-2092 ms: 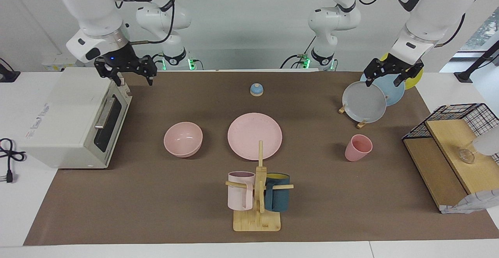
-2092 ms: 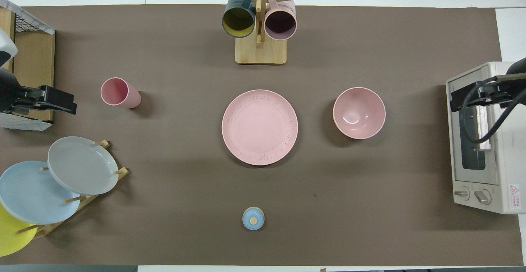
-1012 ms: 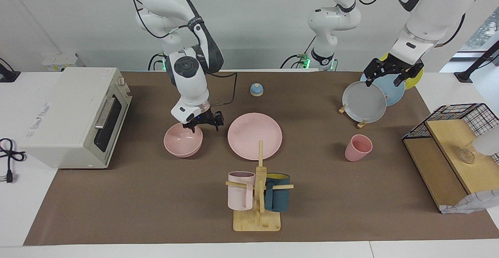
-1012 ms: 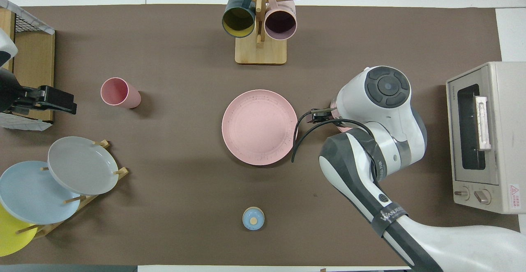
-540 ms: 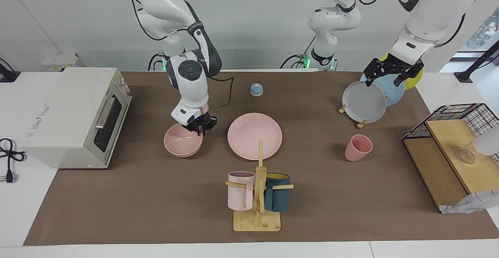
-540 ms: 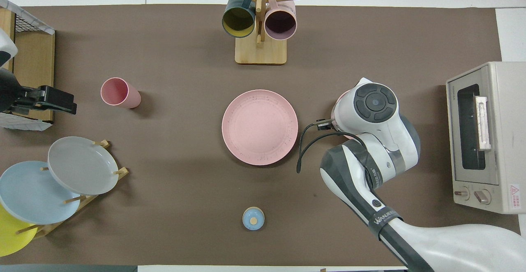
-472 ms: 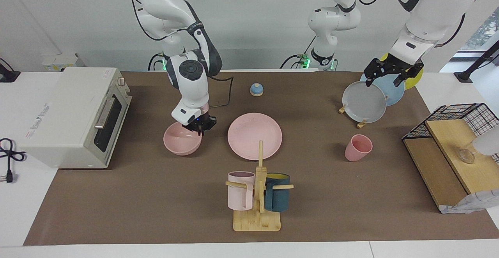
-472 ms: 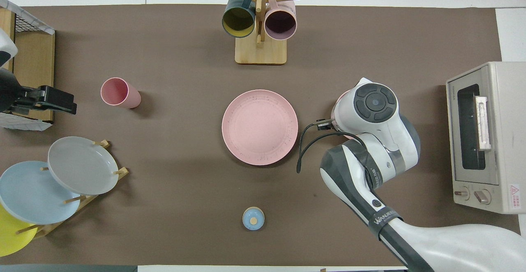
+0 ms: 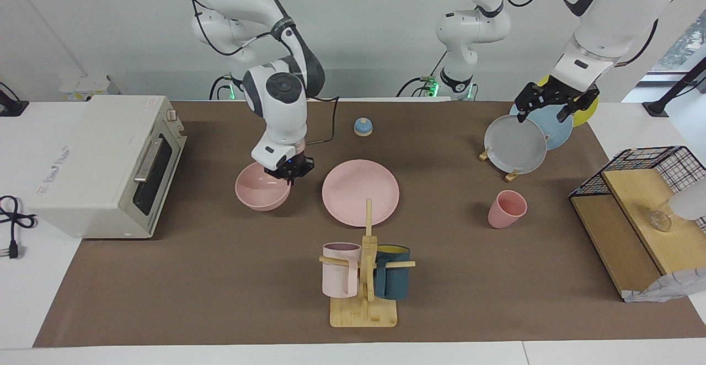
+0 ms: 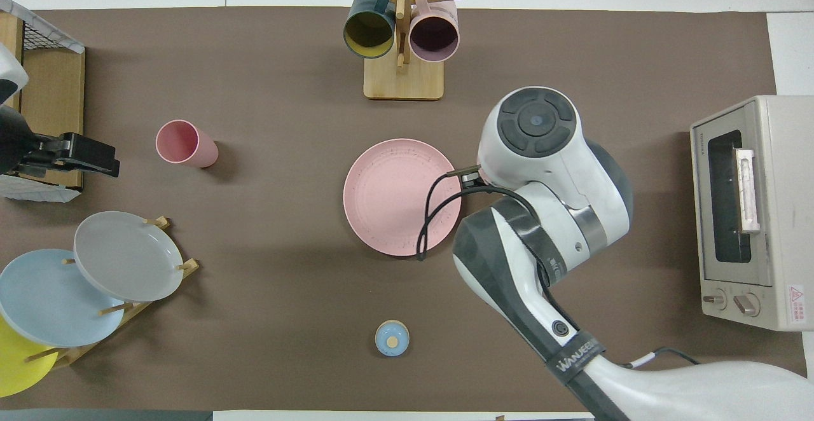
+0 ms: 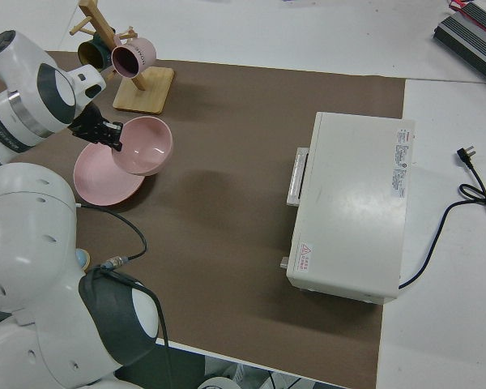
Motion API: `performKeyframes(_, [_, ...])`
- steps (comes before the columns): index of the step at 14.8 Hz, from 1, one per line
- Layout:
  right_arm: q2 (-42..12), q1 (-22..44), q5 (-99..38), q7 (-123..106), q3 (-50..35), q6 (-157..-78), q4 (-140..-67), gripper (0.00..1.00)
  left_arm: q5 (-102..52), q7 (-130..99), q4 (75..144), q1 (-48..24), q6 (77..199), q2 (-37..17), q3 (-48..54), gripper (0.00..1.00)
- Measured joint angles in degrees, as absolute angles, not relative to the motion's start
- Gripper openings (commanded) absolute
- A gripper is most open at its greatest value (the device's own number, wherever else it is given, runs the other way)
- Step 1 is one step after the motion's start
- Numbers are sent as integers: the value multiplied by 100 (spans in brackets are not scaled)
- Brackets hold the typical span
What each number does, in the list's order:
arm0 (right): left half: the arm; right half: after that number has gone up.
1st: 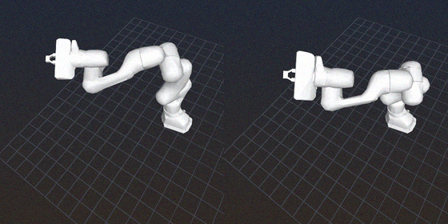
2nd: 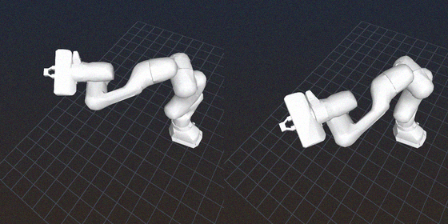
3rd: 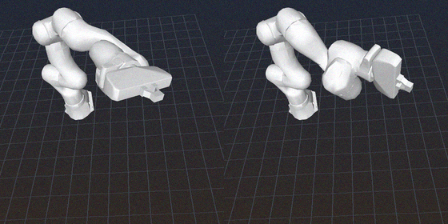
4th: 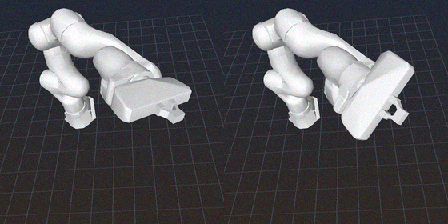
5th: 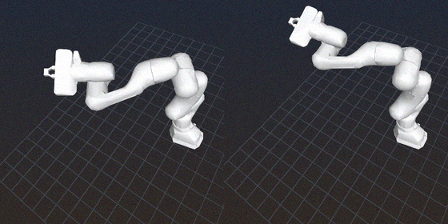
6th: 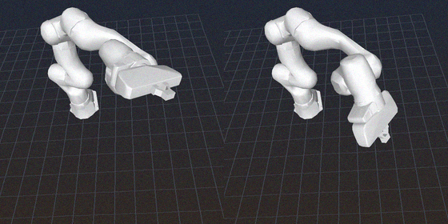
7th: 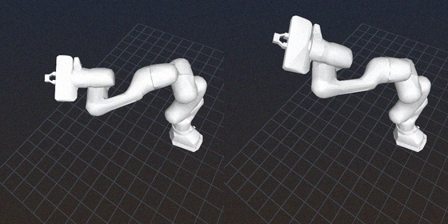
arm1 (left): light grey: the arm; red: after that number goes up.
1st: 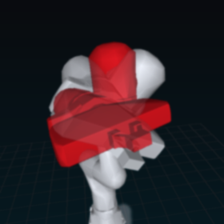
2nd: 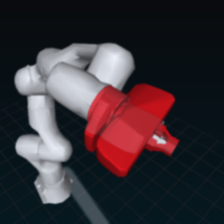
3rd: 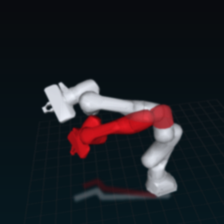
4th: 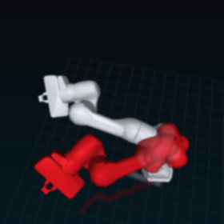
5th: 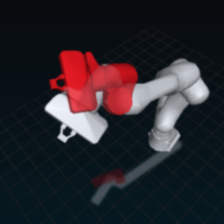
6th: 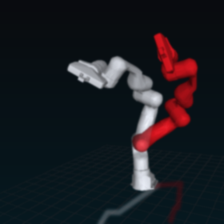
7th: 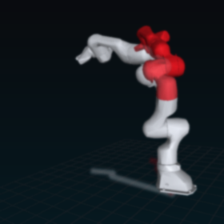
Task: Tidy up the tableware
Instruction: 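Carry the pink bowl onto the pink plate while the left gripper grasps the cup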
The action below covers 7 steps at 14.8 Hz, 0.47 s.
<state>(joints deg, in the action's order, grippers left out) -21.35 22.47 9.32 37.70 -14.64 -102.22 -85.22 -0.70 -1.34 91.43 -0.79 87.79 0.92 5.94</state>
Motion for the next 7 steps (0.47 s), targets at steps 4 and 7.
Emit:
performKeyframes(4, [-3351, 3357, 1011, 5197, -1447, -10229, -7234, 0, -71, -410, 9467, -84, 9504, 73, 595, 100])
performKeyframes(7, [-3688, 3337, 1048, 5331, -1415, -10560, -7108, 0, -162, -626, 9446, -84, 9976, -412, 594, 100])
